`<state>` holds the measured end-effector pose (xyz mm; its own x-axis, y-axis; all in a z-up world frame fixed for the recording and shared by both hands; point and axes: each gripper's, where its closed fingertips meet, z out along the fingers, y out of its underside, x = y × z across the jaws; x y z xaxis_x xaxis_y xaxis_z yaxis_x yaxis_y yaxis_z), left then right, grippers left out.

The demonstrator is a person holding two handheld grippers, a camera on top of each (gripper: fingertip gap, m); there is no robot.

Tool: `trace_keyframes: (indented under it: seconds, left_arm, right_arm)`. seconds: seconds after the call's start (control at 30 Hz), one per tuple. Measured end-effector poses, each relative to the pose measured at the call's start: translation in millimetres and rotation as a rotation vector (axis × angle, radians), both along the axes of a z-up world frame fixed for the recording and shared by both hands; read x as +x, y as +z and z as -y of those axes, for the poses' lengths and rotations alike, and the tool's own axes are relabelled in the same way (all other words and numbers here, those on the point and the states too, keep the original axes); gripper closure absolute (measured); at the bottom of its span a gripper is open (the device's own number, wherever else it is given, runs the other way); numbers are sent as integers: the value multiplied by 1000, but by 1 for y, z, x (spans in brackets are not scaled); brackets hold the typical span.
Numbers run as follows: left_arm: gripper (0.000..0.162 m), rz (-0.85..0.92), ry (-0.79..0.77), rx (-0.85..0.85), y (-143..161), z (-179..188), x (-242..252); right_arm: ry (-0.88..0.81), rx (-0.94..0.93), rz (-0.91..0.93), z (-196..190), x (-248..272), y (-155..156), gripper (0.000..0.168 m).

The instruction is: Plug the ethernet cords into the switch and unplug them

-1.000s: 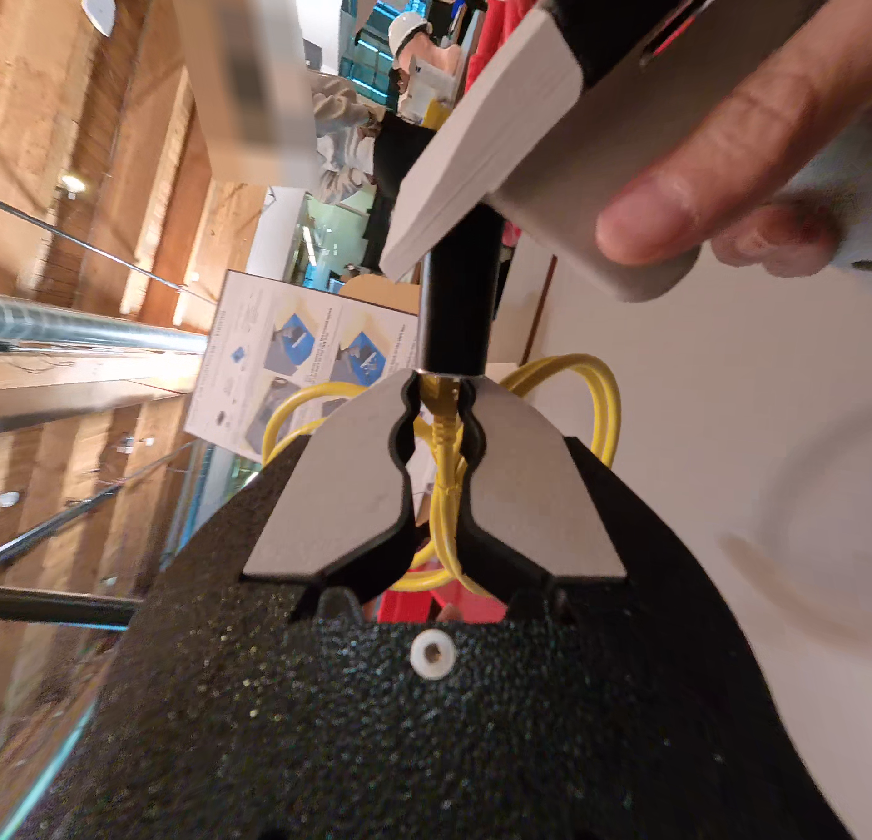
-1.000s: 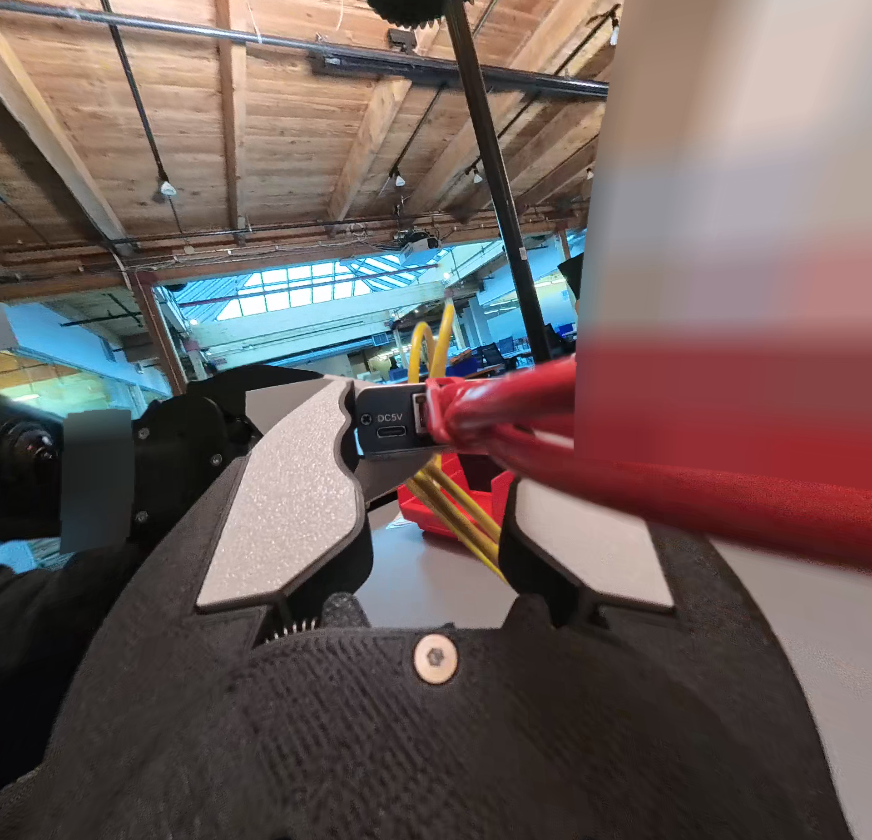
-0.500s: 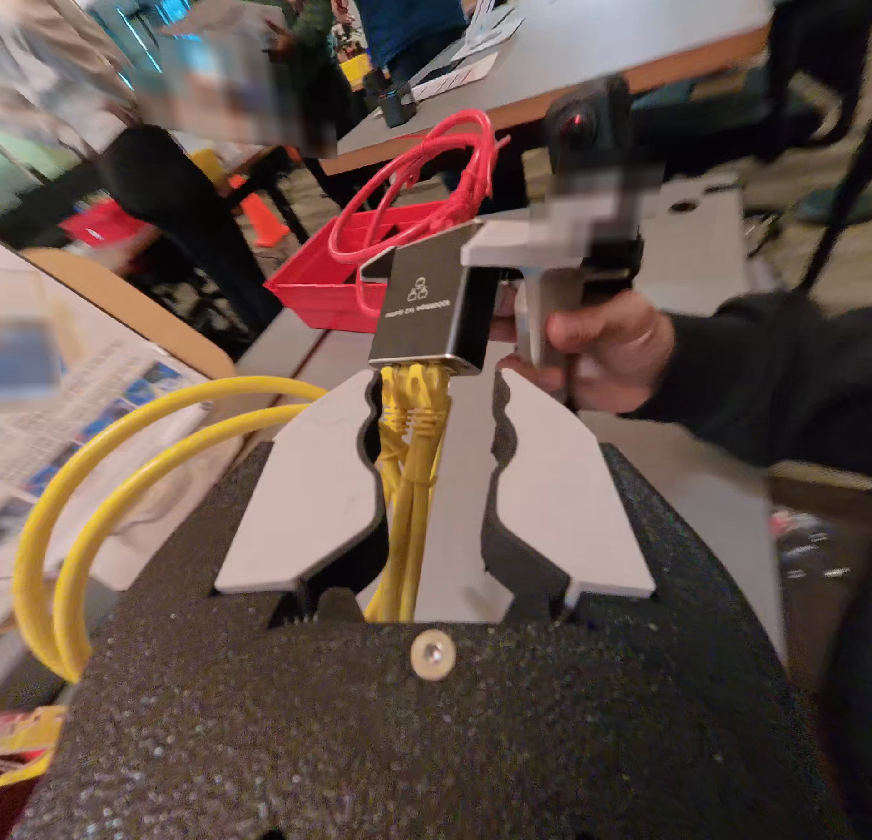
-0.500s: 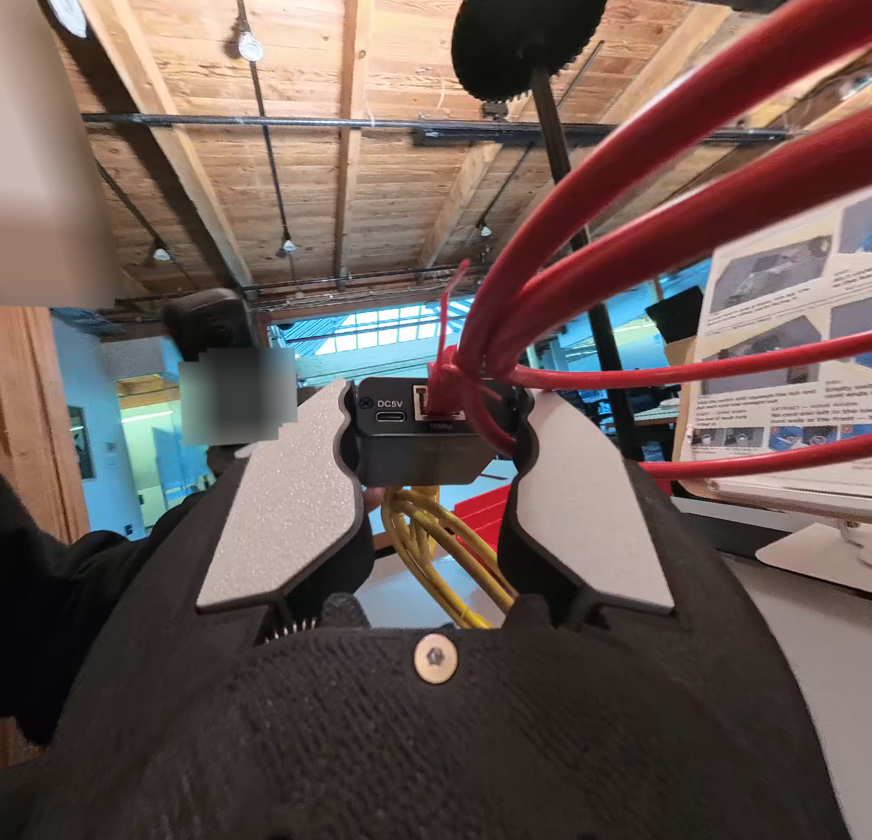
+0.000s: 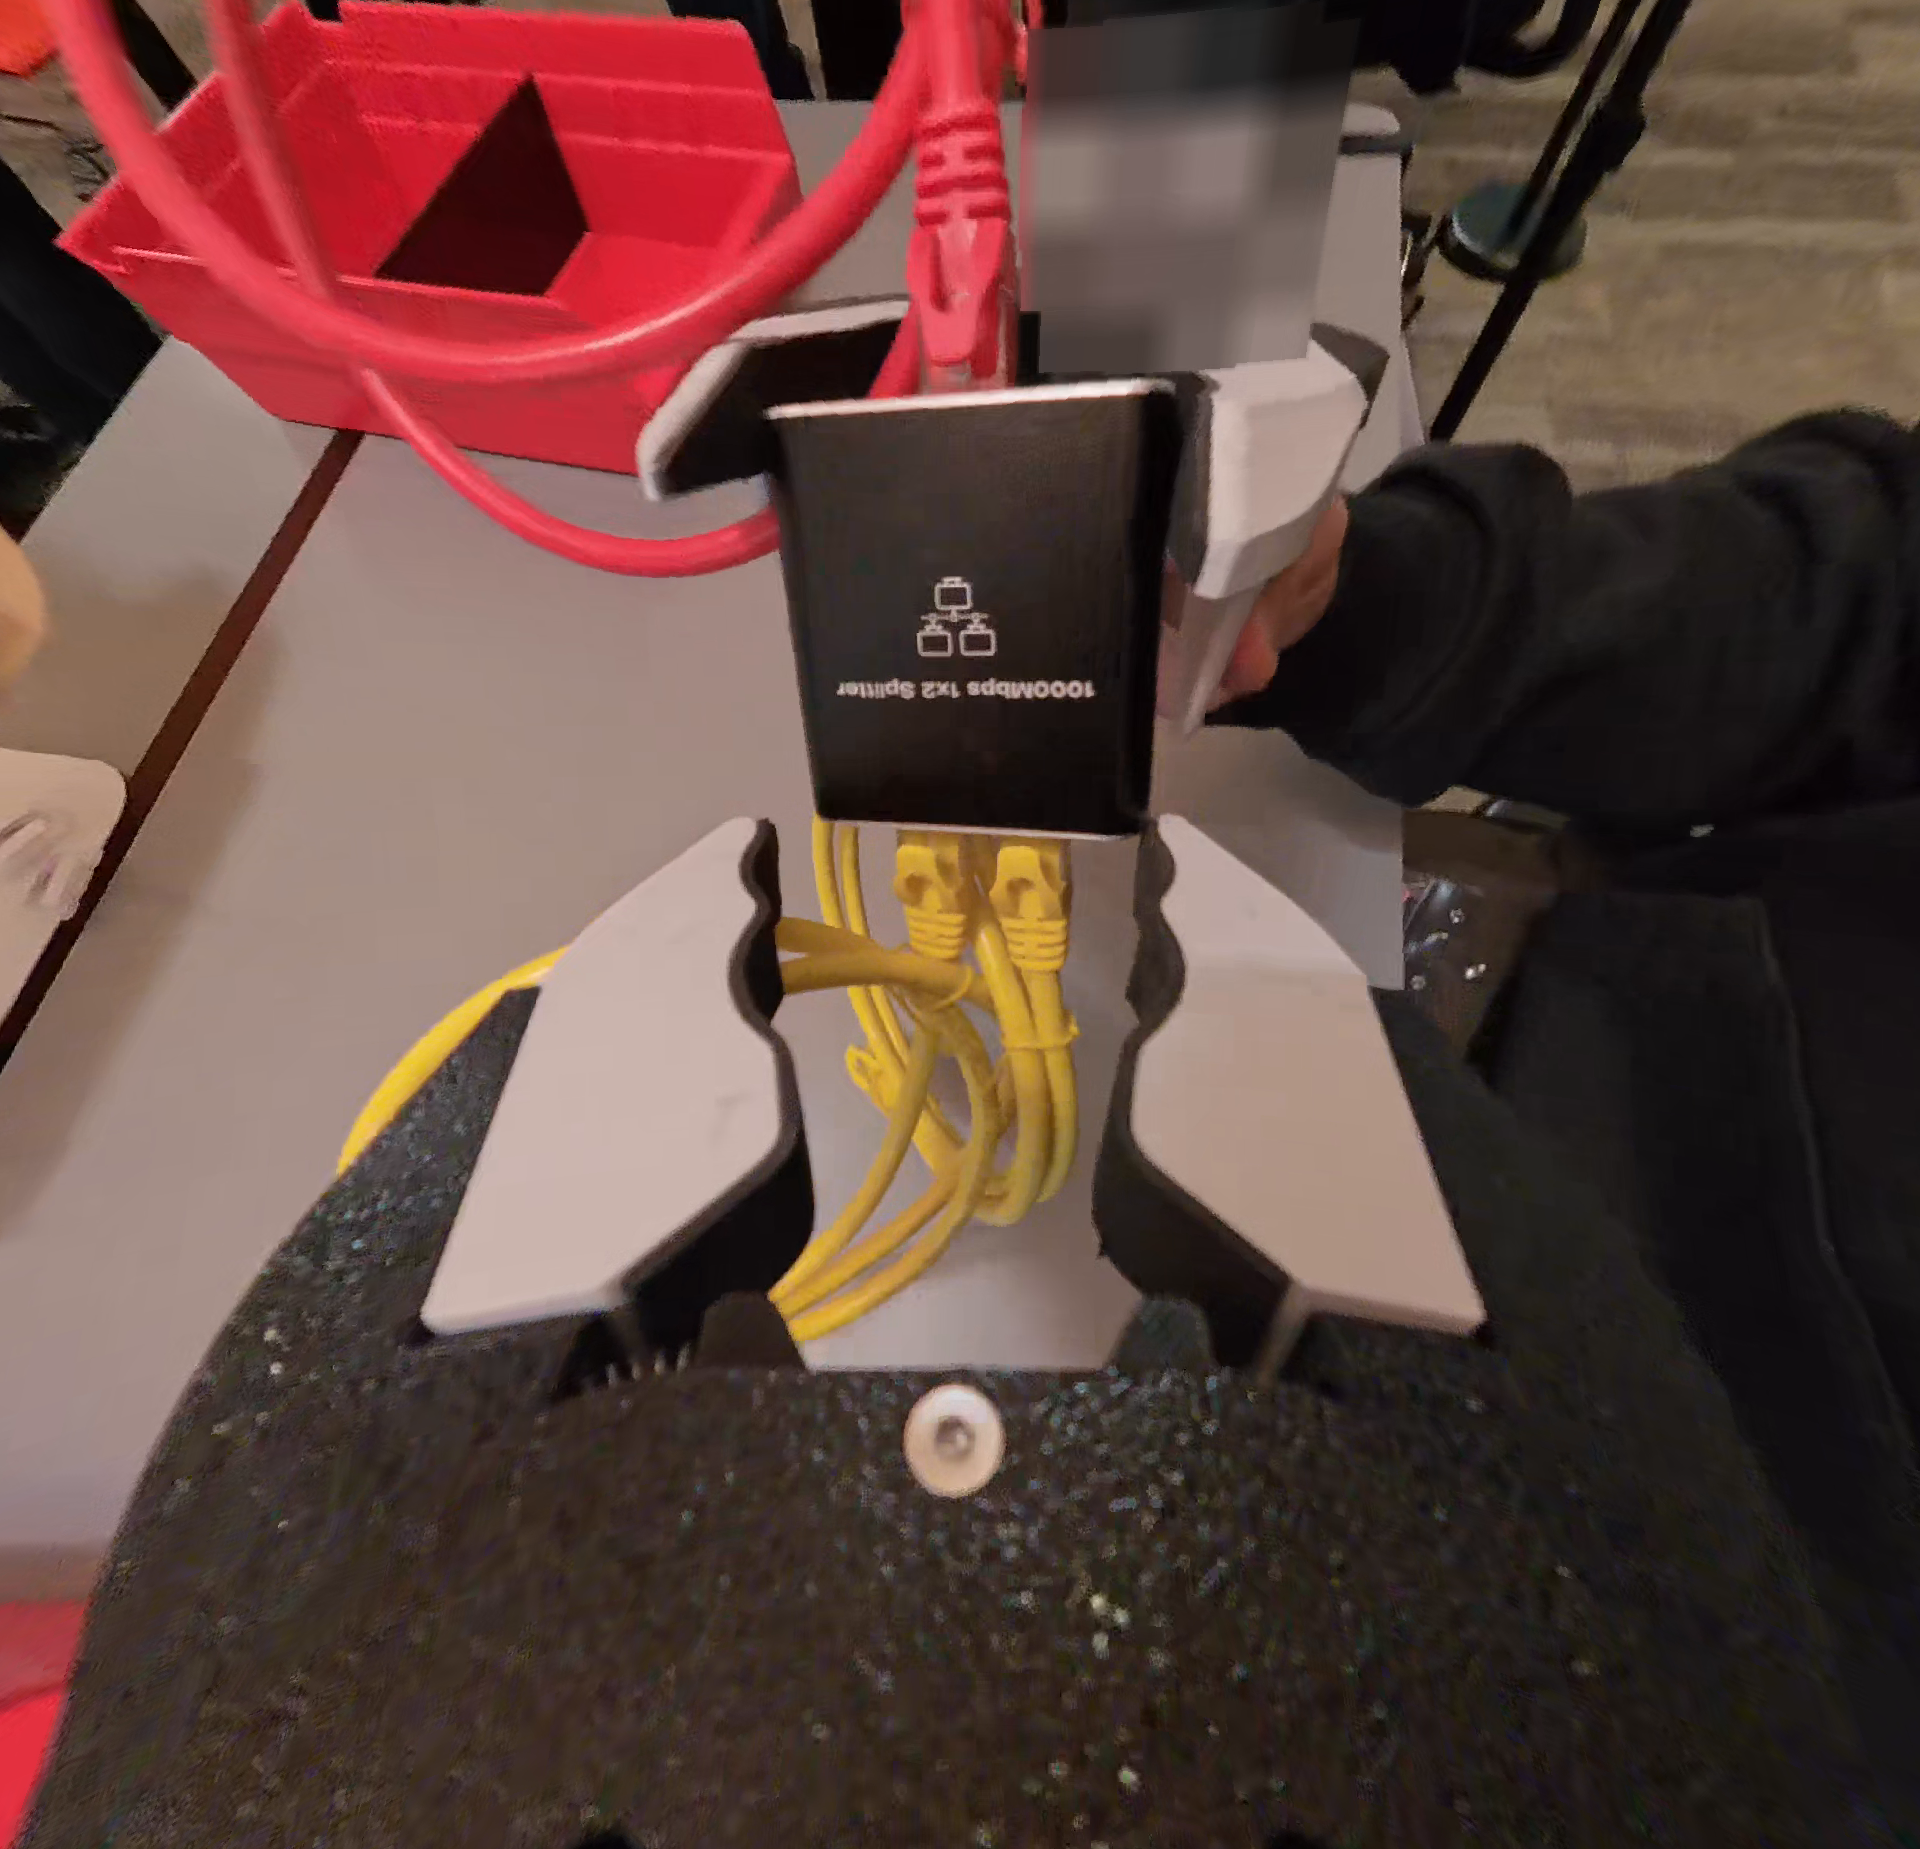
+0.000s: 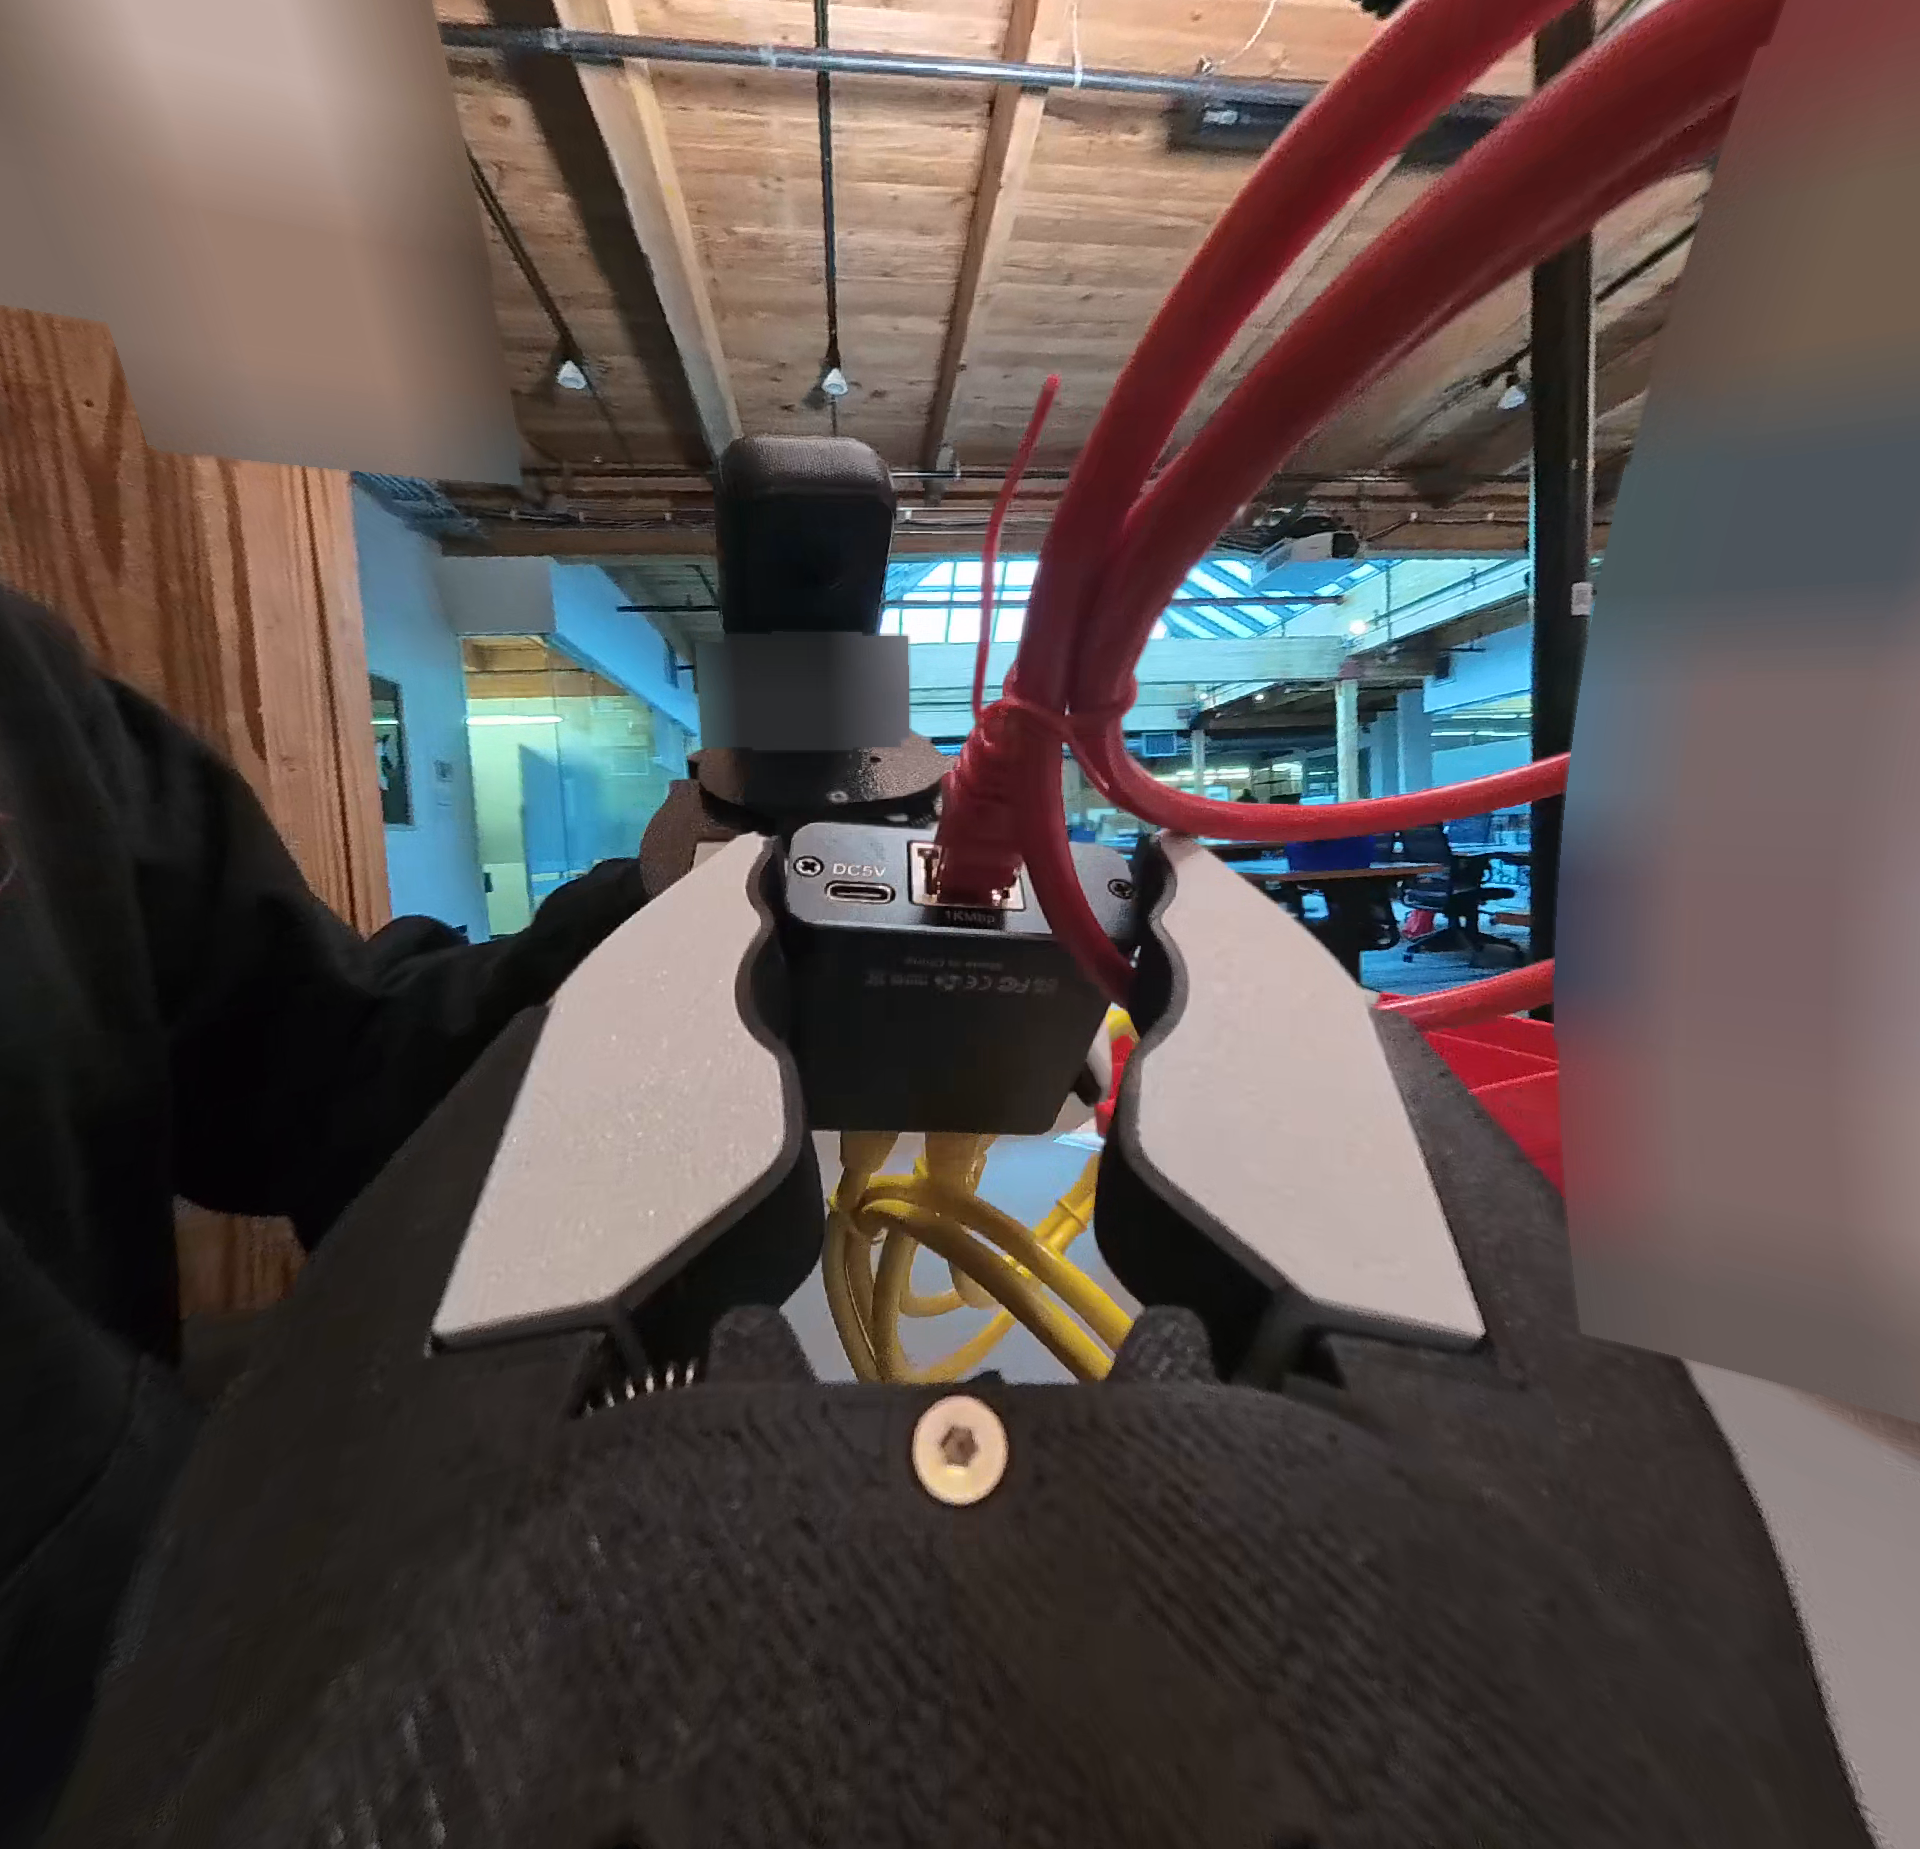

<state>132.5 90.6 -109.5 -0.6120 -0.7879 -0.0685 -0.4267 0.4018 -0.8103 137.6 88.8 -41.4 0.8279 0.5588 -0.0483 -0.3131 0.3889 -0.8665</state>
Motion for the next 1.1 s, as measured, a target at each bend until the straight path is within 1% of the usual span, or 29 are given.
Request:
trace_keyframes:
  seconds: [0.07, 0.27, 0.37, 0.47, 0.53, 0.67, 0.8, 0.9, 0.97, 1.07, 1.1]
  left_arm:
    - [92, -14, -19, 21, -6, 2, 2]
    - [91, -21, -101, -79, -15, 12, 6]
    - [97, 1, -119, -103, -15, 17, 6]
    - [98, 44, -106, -128, -11, 18, 8]
    - [99, 43, -102, -140, -11, 18, 8]
    - [100, 41, -92, -85, -13, 13, 6]
    - [100, 44, -30, 6, -13, -1, 8]
    - [100, -3, 6, 79, -12, -14, 7]
    - [100, -47, -9, 127, -14, -16, 3]
    - [100, -112, -67, 170, -17, -12, -2]
    - [100, -131, -88, 180, -19, -10, -3]
  right_arm:
    - [18, -11, 8, -1, -3, -2, 103]
    - [37, -39, 29, -4, -7, -8, 103]
    - [44, -47, 30, -4, -7, -10, 103]
    - [41, -44, 17, -3, -5, -10, 103]
    - [38, -45, 13, -3, -3, -9, 103]
    - [29, -65, 25, -3, -4, -13, 104]
    - [-20, -125, 28, -5, 3, -20, 105]
    - [-17, -137, 5, -1, 7, -20, 96]
    - [-27, -157, 1, -3, 10, -24, 95]
    - [15, -182, 18, -7, 3, -29, 92]
    - [28, -171, 35, -7, -1, -29, 98]
